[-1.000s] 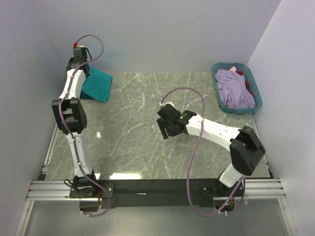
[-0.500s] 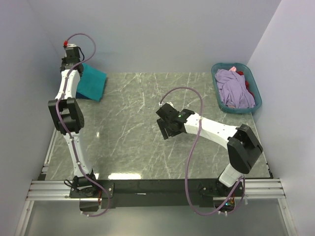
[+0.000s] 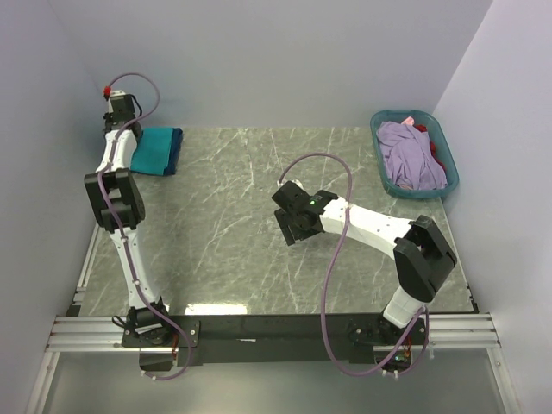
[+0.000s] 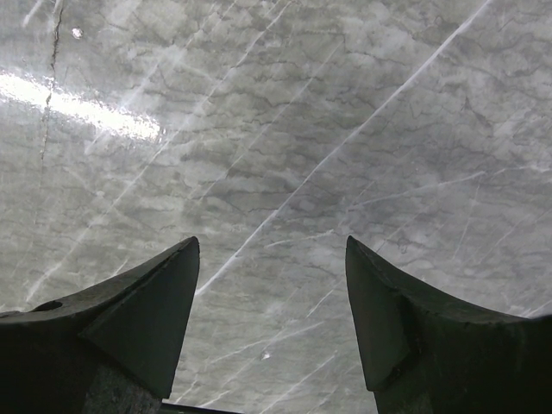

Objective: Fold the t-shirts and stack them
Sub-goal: Neatly place the folded tshirt to the corner, then reset both grippers

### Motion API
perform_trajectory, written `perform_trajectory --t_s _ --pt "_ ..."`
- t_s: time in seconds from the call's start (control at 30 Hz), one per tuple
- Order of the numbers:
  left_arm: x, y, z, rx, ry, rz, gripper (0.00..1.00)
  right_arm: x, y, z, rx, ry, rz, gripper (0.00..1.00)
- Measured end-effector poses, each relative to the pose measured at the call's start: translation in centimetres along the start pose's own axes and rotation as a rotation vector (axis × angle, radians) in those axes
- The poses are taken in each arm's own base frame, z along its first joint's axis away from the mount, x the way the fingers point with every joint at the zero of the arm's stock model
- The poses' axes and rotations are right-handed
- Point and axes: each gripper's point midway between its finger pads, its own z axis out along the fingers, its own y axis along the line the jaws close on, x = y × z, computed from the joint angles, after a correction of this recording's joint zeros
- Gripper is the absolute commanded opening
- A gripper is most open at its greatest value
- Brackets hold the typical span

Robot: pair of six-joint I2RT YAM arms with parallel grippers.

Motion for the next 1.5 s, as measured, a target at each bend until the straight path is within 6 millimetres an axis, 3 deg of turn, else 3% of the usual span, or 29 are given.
perform_trajectory --t_s 0.07,0.13,0.33,0.5,0.6,0.67,0.87,1.0,1.17,1.3,1.4,1.5 --pt "0.4 -0.1 0.4 -0.001 0.004 -0.011 0.58 0.0 0.0 0.0 0.000 0.001 0.000 0.75" --pt "0.6 -0.2 0.7 -0.005 0.004 -0.027 0.75 0.0 0.0 0.0 0.000 0.001 0.000 0.75" --pt "1.4 0.2 1.2 -0.018 0.014 -0.075 0.99 0.0 0.0 0.0 0.000 0.002 -0.001 0.74" --pt "1.1 0.0 0.8 0.010 0.014 -0.113 0.99 0.0 0.0 0.0 0.000 0.002 -0.001 0.74" --pt "0.3 0.0 -1.2 0.043 0.006 -0.141 0.99 0.0 0.0 0.0 0.000 0.002 -0.001 0.74" --pt "-1.0 0.4 -2.8 0.050 -0.016 -0.164 0.99 0.0 0.0 0.0 0.000 0.002 -0.001 0.74" --pt "-7.8 2.9 -7.4 0.005 -0.159 -0.245 0.99 -0.1 0.0 0.0 -0.001 -0.003 0.001 0.73" --pt "-8.8 3.2 -8.6 0.022 -0.184 -0.259 0.99 -0.2 0.1 0.1 -0.005 -0.009 0.003 0.73" --pt "-6.3 1.1 -9.0 0.115 -0.114 -0.254 0.99 -0.2 -0.1 0.1 -0.004 -0.027 0.022 0.75" --pt "-4.0 -2.7 -11.1 0.238 -0.032 -0.241 0.99 -1.4 -1.7 -0.8 0.008 -0.070 0.093 0.75" --pt "-3.3 -6.1 -15.3 0.356 0.005 -0.229 0.99 -2.8 -4.3 -2.1 0.050 -0.130 0.179 0.77" --pt "-2.7 -9.0 -21.3 0.489 0.014 -0.216 0.99 -4.2 -7.6 -4.0 0.107 -0.203 0.277 0.80"
